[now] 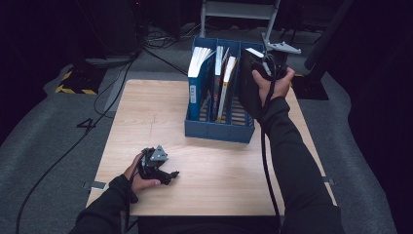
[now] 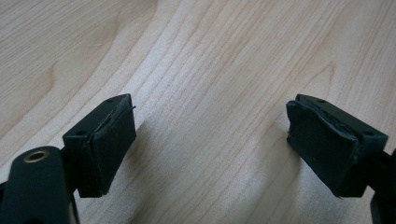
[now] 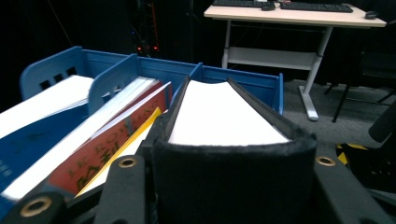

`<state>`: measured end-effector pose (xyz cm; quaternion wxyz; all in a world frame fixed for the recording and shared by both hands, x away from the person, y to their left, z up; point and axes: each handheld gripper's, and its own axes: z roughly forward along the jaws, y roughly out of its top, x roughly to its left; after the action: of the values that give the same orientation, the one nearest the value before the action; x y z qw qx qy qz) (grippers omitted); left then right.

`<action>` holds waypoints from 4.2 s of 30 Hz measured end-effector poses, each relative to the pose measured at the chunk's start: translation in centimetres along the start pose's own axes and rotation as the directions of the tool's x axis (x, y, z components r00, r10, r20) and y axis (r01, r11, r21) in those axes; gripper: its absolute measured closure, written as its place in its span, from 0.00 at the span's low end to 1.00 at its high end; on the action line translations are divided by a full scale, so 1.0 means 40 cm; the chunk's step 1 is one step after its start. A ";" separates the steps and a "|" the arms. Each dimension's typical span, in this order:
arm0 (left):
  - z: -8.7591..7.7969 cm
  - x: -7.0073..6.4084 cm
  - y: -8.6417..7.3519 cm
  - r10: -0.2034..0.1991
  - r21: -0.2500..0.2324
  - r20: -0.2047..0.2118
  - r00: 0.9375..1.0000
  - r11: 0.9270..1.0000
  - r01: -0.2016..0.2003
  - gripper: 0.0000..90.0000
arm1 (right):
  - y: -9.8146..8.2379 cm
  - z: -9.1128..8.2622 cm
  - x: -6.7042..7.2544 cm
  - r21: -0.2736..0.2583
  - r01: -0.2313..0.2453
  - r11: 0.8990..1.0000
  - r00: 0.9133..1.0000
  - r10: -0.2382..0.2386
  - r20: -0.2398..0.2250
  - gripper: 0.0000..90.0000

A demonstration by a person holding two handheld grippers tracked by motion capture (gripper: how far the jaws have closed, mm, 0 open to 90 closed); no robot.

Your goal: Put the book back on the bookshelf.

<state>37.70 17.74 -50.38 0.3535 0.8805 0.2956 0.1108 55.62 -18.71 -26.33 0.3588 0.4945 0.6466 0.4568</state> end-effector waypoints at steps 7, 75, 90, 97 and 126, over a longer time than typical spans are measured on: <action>0.000 0.000 0.000 0.002 0.001 0.003 1.000 1.000 -0.002 0.17 | -0.011 0.048 0.002 0.012 -0.035 0.999 0.999 0.035 0.021 0.59; 0.001 -0.005 0.000 0.013 -0.001 0.013 1.000 1.000 -0.013 0.17 | -0.240 0.001 0.030 0.094 0.038 0.995 0.998 -0.034 -0.043 0.55; 0.000 -0.006 -0.001 0.015 -0.003 0.009 1.000 1.000 -0.015 0.17 | -0.247 -0.008 0.014 0.122 0.016 0.992 0.996 -0.005 -0.086 0.52; 0.000 -0.007 -0.001 0.013 -0.001 0.010 1.000 1.000 -0.013 0.17 | -0.243 -0.012 0.009 0.139 0.040 0.990 0.994 -0.025 -0.104 0.50; -0.001 -0.007 -0.002 0.012 -0.001 0.010 1.000 1.000 -0.012 0.17 | -0.243 -0.063 -0.015 0.179 0.217 0.960 0.962 -0.179 -0.205 0.43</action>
<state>37.42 17.61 -50.40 0.3548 0.8827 0.2884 0.1085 50.45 -20.77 -34.69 0.2891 0.4156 0.7664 0.3954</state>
